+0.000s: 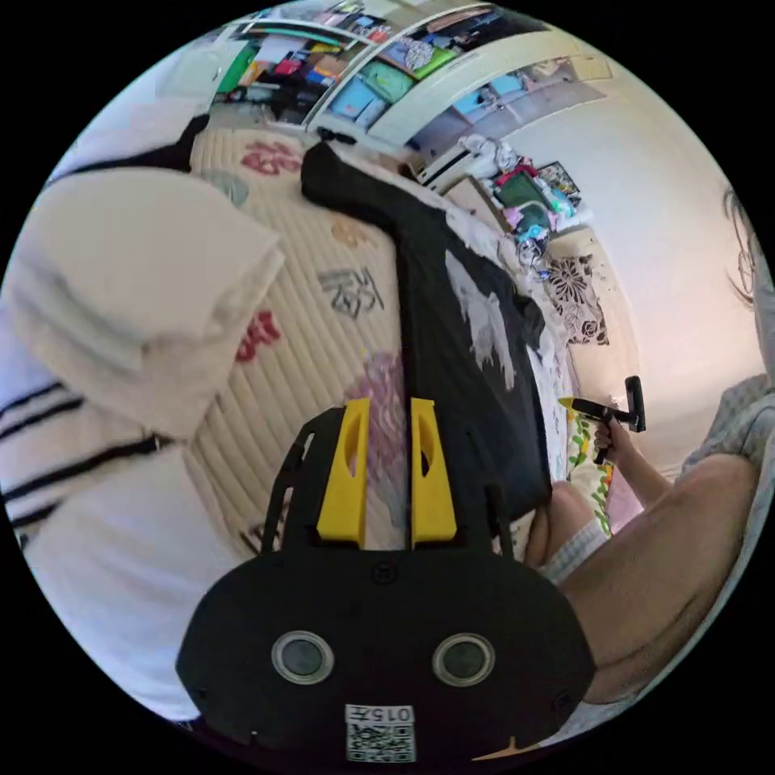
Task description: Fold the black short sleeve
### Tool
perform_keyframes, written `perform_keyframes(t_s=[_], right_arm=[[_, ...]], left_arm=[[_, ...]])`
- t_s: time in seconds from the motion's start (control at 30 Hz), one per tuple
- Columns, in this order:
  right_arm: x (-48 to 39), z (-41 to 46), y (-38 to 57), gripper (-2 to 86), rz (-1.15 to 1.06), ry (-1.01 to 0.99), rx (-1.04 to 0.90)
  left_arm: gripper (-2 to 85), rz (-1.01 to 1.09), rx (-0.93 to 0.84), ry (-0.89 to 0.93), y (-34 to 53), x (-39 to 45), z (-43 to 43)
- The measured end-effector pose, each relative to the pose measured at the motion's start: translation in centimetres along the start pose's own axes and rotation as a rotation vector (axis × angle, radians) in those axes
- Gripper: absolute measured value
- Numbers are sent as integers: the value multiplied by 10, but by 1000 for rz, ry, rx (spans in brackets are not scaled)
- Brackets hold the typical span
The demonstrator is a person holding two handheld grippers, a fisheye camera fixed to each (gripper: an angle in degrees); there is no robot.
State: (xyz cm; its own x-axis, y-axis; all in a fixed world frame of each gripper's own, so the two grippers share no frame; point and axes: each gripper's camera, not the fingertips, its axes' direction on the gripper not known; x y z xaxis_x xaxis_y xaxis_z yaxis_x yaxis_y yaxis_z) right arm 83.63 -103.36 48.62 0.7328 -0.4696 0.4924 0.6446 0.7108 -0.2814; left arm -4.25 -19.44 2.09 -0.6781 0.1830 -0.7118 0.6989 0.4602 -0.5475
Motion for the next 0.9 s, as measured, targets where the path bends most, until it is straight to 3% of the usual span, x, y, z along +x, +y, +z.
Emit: perform_keyframes(t_s=[0.07, 0.13, 0.37, 0.47, 0.57, 0.9], right_arm=[[46, -5, 40, 124, 143, 17, -117], [69, -1, 60, 133, 192, -56, -218], [107, 27, 86, 112, 139, -133, -506], [113, 20, 87, 55, 59, -5, -543], [126, 2, 98, 13, 55, -112, -542], [175, -34, 129, 64, 70, -115, -569]], left_arm=[[86, -68, -151, -7, 50, 7, 26], [86, -92, -184, -5, 76, 14, 39], [52, 3, -311, -110, 90, 31, 104], [3, 20, -390, -87, 85, 27, 128], [-5, 47, -371, -99, 90, 33, 139], [9, 107, -410, -234, 102, 9, 234]])
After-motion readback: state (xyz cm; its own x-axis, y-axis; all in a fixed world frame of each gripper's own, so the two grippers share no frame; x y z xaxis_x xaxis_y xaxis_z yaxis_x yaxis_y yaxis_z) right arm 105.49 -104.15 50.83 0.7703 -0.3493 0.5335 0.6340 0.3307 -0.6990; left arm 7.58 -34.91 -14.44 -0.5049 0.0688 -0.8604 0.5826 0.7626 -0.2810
